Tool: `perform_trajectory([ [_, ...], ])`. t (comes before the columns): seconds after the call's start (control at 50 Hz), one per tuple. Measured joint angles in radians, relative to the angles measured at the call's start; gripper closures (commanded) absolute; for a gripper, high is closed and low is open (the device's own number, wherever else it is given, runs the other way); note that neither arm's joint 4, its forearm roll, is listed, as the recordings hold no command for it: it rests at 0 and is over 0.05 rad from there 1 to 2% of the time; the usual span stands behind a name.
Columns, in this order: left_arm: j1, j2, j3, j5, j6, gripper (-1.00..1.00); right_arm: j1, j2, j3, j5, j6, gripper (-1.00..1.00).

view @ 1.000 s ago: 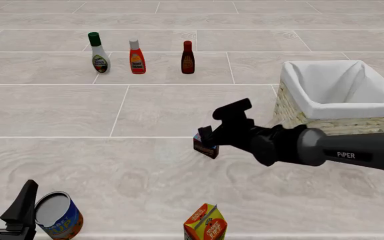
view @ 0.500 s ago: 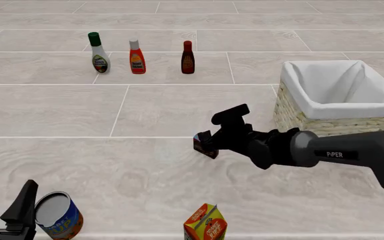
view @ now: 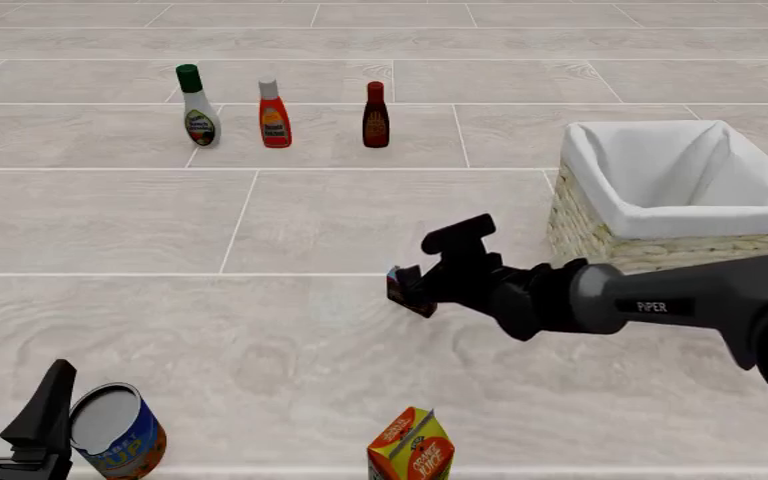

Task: Pick the chocolate pudding and place it in the basket.

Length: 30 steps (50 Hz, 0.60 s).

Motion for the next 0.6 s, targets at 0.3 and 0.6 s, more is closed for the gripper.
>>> perform_trajectory([
  [0.3,0.000,0.000,0.000,0.000,0.000,-1.00,0.000,0.034,-0.003,-0.017,0.008,-1.00],
  [0.6,0.000,0.000,0.000,0.000,0.000,-1.00,-0.002,0.073,-0.006,-0.037,0.022,-1.00],
])
